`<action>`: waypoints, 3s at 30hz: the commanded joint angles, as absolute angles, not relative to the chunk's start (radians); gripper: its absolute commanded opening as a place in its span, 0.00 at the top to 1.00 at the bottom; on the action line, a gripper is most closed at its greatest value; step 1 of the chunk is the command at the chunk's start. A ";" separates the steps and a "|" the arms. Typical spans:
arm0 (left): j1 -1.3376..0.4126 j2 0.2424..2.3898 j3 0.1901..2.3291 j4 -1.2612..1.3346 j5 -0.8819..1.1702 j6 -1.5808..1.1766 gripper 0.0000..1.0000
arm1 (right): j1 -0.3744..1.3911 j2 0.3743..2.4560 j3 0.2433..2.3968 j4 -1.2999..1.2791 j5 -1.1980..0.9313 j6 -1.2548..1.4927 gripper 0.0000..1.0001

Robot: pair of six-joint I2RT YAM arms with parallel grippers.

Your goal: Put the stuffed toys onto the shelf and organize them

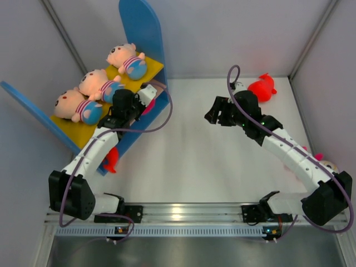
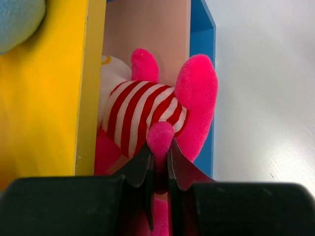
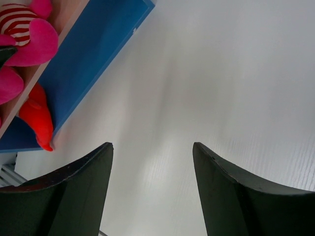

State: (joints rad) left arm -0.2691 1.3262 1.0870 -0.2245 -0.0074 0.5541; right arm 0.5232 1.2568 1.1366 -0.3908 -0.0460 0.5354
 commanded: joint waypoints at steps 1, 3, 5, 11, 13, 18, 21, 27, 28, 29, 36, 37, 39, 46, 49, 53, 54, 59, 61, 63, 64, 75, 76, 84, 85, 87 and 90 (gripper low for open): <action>-0.262 1.282 1.072 -0.163 -0.093 0.496 1.00 | 0.523 1.232 1.137 -0.371 -0.037 0.529 0.34; -0.264 1.285 1.059 -0.163 -0.120 0.489 1.00 | 0.525 1.230 1.137 -0.376 -0.037 0.528 0.34; -0.262 1.287 1.051 -0.163 -0.159 0.483 1.00 | 0.523 1.229 1.138 -0.379 -0.035 0.525 0.34; -0.262 1.282 1.017 -0.121 -0.201 0.477 1.00 | 0.523 1.220 1.137 -0.382 -0.028 0.515 0.34; -0.262 1.284 1.022 -0.123 -0.206 0.471 0.98 | 0.523 1.218 1.137 -0.384 -0.029 0.514 0.34; -0.262 1.259 1.037 -0.126 -0.180 0.460 0.76 | 0.525 1.216 1.138 -0.388 -0.026 0.511 0.34; -0.262 1.241 1.061 -0.149 -0.160 0.459 0.63 | 0.525 1.219 1.140 -0.388 -0.025 0.511 0.34; -0.262 1.213 1.095 -0.195 -0.124 0.448 0.52 | 0.523 1.232 1.140 -0.393 -0.006 0.514 0.33; -0.262 1.210 1.098 -0.196 -0.121 0.448 0.52 | 0.523 1.232 1.141 -0.402 -0.006 0.515 0.32; -0.262 1.207 1.109 -0.205 -0.118 0.449 0.52 | 0.520 1.236 1.141 -0.406 0.026 0.525 0.32; -0.262 1.189 1.146 -0.245 -0.066 0.437 0.46 | 0.393 1.195 1.091 -0.491 0.239 0.601 0.18; -0.262 1.186 1.147 -0.250 -0.055 0.439 0.44 | 0.367 1.184 1.071 -0.530 0.279 0.613 0.13; -0.262 1.177 1.157 -0.261 -0.035 0.426 0.43 | 0.272 1.149 1.037 -0.578 0.404 0.685 0.09; -0.264 1.169 1.206 -0.354 0.112 0.388 0.39 | -0.144 0.941 0.861 -0.695 0.572 0.899 0.01; -0.267 1.164 1.227 -0.399 0.187 0.388 0.39 | -0.320 0.891 0.789 -0.704 0.620 0.975 0.01; -0.278 1.163 1.268 -0.477 0.250 0.388 0.39 | -0.500 0.937 0.750 -0.683 0.632 0.999 0.01; -0.281 1.163 1.276 -0.488 0.256 0.390 0.39 | -0.544 0.965 0.758 -0.680 0.630 0.990 0.01; -0.288 1.161 1.304 -0.534 0.304 0.397 0.39 | -0.646 1.165 0.801 -0.715 0.635 0.988 0.00; -0.290 1.161 1.305 -0.545 0.310 0.402 0.39 | -0.666 1.206 0.787 -0.692 0.635 0.986 0.01; -0.291 1.161 1.304 -0.548 0.314 0.403 0.39 | -0.692 1.250 0.769 -0.648 0.637 0.976 0.00; -0.291 1.163 1.304 -0.549 0.314 0.403 0.39 | -0.699 1.265 0.761 -0.623 0.637 0.962 0.01; -0.301 1.158 1.335 -0.638 0.386 0.413 0.39 | -0.726 1.318 0.683 -0.356 0.488 0.703 0.79; -0.301 1.151 1.336 -0.650 0.408 0.416 0.39 | -0.726 1.322 0.681 -0.353 0.480 0.692 0.95; -0.327 1.114 1.319 -0.825 0.520 0.567 0.37 | -0.611 1.114 0.658 -0.282 0.244 0.491 1.00; -0.328 1.103 1.315 -0.844 0.532 0.607 0.35 | -0.579 1.067 0.664 -0.259 0.214 0.459 1.00; -0.333 1.094 1.312 -0.895 0.563 0.644 0.34 | -0.453 1.048 0.724 -0.267 0.131 0.414 1.00; -0.337 1.075 1.304 -0.942 0.597 0.715 0.32 | -0.249 1.090 0.879 -0.349 0.005 0.307 1.00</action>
